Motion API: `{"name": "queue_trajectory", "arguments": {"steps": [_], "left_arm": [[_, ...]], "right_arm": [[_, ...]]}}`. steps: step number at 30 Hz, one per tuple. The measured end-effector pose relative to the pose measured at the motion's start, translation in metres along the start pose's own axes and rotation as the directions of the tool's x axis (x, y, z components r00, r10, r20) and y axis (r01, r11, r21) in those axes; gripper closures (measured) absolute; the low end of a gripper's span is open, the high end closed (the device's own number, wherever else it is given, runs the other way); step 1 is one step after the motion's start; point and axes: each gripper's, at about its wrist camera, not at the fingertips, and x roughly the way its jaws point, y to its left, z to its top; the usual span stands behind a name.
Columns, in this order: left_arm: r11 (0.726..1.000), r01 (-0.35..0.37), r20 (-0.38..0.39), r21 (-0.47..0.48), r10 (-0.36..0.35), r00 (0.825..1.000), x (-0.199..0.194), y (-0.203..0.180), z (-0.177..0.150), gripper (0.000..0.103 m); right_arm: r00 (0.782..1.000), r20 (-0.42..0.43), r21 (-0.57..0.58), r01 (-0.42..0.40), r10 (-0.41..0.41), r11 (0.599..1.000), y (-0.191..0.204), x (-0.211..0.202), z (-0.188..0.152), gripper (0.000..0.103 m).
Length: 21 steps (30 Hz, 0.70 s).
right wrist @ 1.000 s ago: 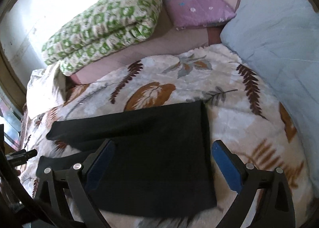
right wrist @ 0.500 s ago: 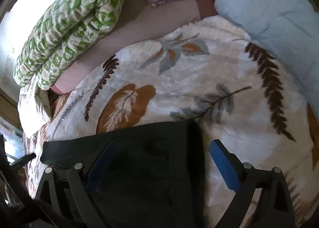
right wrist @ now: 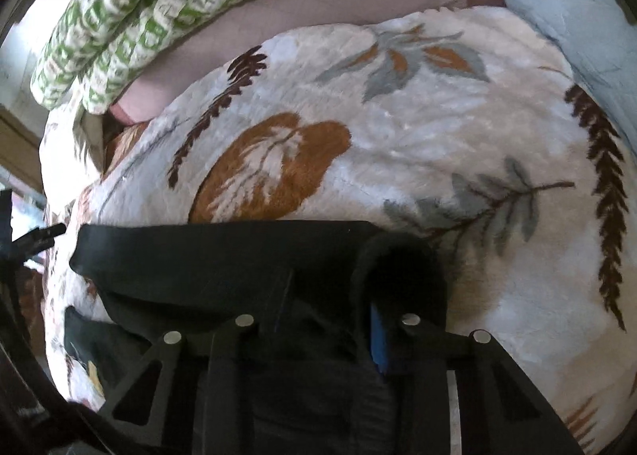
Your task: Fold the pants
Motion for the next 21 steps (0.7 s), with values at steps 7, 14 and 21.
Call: {"name": "queue_trajectory", "arguments": {"steps": [7,14,21], "left_arm": [[0.989,0.121,-0.021,0.085,-0.12,0.993,0.009,-0.038,-0.003,0.0],[0.999,0.026,0.011,0.03,-0.026,1.0,0.009,-0.043,0.015,0.0],[0.997,0.012,-0.031,-0.077,-0.014,0.999,0.033,0.006,0.02,0.0]], "right_arm": [[0.999,0.008,0.01,-0.033,0.033,0.999,-0.004,0.001,0.0,0.067],[0.999,0.002,-0.005,-0.035,0.035,0.999,-0.002,0.0,-0.001,0.067],[0.999,0.005,-0.028,-0.035,0.035,0.999,-0.001,0.001,-0.002,0.066]]}}
